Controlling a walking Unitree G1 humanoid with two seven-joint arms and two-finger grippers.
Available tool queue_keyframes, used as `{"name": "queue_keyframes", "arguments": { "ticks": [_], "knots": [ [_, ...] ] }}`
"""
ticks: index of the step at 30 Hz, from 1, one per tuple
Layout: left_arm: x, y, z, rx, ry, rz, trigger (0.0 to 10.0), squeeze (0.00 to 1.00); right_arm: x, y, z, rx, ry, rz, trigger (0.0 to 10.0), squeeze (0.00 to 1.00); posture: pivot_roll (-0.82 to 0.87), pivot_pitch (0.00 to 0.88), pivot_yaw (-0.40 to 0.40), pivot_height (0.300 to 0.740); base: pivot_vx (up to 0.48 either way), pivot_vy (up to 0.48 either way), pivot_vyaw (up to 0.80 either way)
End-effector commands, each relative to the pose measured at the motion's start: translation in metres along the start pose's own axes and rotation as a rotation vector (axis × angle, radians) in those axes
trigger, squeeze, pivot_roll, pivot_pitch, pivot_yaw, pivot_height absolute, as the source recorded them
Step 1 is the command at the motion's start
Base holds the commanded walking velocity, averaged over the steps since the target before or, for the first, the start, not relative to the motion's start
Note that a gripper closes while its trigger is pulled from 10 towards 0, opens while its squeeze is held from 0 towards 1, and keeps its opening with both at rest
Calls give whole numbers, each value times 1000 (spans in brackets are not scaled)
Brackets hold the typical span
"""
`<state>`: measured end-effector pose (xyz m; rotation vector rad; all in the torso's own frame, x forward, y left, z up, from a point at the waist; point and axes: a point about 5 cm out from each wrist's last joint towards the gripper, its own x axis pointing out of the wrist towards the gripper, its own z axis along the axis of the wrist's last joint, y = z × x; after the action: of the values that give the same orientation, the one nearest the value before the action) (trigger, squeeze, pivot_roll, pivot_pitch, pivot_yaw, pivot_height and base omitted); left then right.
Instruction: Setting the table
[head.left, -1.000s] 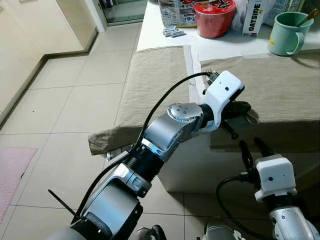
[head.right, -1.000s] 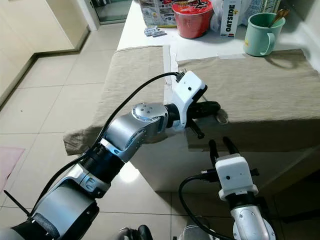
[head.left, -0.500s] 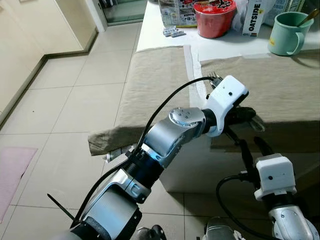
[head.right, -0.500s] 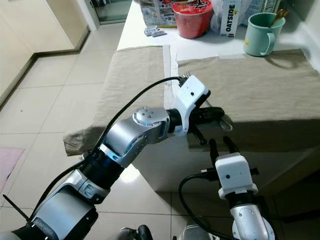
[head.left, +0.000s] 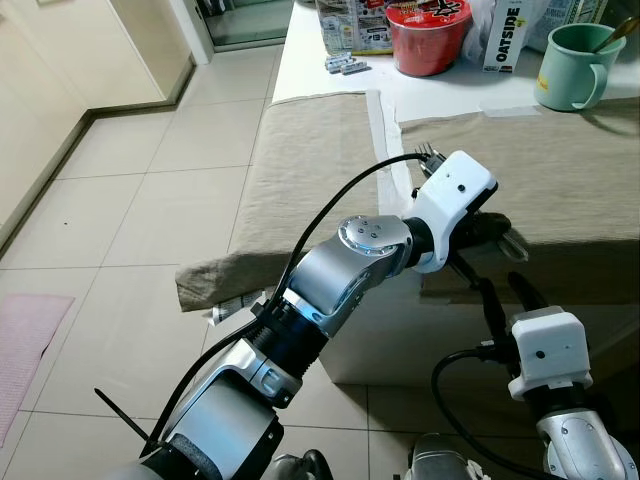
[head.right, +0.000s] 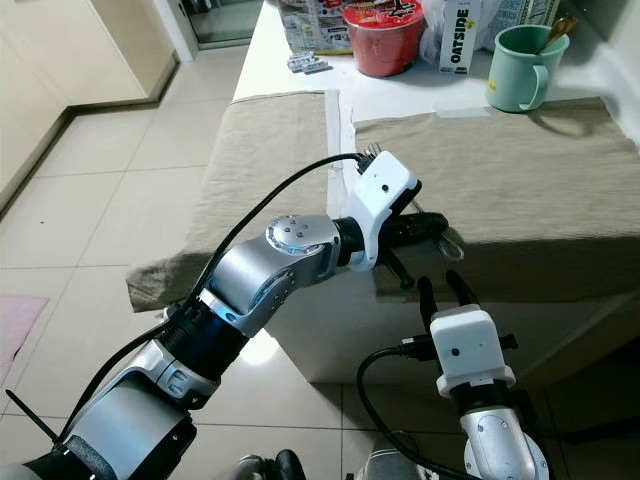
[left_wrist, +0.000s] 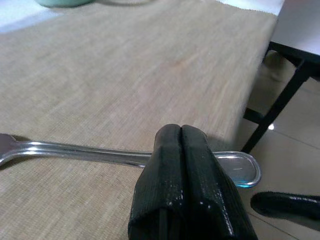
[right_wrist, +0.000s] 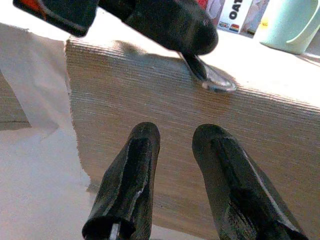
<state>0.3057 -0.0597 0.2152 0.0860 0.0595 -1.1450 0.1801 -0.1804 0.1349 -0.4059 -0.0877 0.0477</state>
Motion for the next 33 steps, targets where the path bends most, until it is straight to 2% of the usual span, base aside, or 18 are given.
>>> {"name": "queue_keyframes", "arguments": {
  "ticks": [1, 3, 8, 12, 16, 18, 27, 28, 33],
  "knots": [
    [10, -16, 29, 16, -121, -27, 10000, 0, 0, 4, -1, 0, 2, 8, 10000, 0, -308, 134, 204, 740, 0, 0, 0],
    [8, -13, 45, 38, -176, -12, 10000, 0, 0, 4, -1, -1, 0, 10, 10000, 0, -308, 134, 204, 740, 0, 0, 0],
    [5, -12, 62, 25, -234, -3, 10000, 0, 0, 4, -2, -1, -2, 14, 10000, 0, -308, 125, 200, 740, 0, 0, 0],
    [4, -13, 64, 23, -249, 0, 10000, 0, 1, 4, -1, -4, -6, 14, 10000, 0, -311, 122, 197, 740, 0, 0, 0],
    [4, -8, 63, 23, -246, 29, 10000, 0, 2, 3, -1, -10, -6, 8, 10000, 0, -310, 116, 195, 740, 0, 0, 0],
    [3, 2, 59, 9, -229, 69, 10000, 0, 4, 3, -1, -23, 0, -4, 10000, 0, -309, 115, 193, 740, 0, 0, 0],
    [3, 0, 55, 14, -216, 63, 10000, 0, 7, 0, -2, -64, 1, -33, 10000, 0, -307, 112, 194, 740, 0, 0, 0],
    [3, 0, 55, 15, -214, 60, 10000, 0, 7, -1, -3, -64, -1, -38, 10000, 980, -307, 113, 193, 740, 0, 0, 0],
    [4, -1, 53, 14, -212, 56, 10000, 0, 6, -1, -4, -57, 2, -44, 10000, 1000, -306, 115, 194, 740, 0, 0, 0]
  ]
}}
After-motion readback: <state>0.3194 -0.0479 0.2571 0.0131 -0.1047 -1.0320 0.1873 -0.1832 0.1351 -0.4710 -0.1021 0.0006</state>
